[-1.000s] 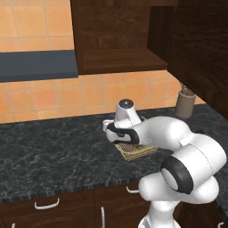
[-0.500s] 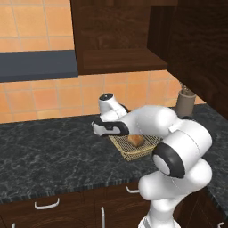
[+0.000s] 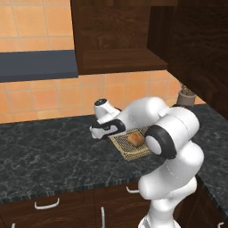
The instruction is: Open the cabinet, pick up the bread from the cabinet and place it in the basket. Then move the basket to the dining counter.
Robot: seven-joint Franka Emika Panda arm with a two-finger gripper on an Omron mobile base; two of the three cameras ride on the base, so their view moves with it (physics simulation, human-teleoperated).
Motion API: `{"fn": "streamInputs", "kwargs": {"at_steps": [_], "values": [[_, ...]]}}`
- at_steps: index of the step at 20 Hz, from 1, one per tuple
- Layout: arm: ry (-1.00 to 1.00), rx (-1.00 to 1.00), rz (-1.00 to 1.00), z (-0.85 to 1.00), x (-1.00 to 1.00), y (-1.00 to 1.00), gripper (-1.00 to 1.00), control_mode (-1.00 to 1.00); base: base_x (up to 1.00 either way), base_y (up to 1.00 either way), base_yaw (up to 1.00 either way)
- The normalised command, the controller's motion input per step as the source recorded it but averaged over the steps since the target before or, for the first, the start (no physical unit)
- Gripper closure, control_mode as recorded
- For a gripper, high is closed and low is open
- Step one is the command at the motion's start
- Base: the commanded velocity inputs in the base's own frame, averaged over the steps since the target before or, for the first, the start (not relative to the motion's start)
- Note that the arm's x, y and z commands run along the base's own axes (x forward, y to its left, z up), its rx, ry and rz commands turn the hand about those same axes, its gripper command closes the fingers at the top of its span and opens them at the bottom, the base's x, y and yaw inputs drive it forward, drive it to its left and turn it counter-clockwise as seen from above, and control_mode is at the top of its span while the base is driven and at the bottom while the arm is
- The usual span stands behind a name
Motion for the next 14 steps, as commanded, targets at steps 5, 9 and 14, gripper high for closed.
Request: {"fn": "streamInputs", "kwargs": {"at_steps": [5,9,14], "values": [[0.00,0.00,0.00,-0.27,0.20,0.00,-1.00,-1.00,0.00,0.00,0.00],[0.00,0.00,0.00,-0.07,0.16,-0.02,-1.00,-1.00,0.00,0.00,0.00],[0.00,-0.01,0.00,0.00,-0.10,-0.02,-1.00,-1.00,0.00,0.00,0.00]]}}
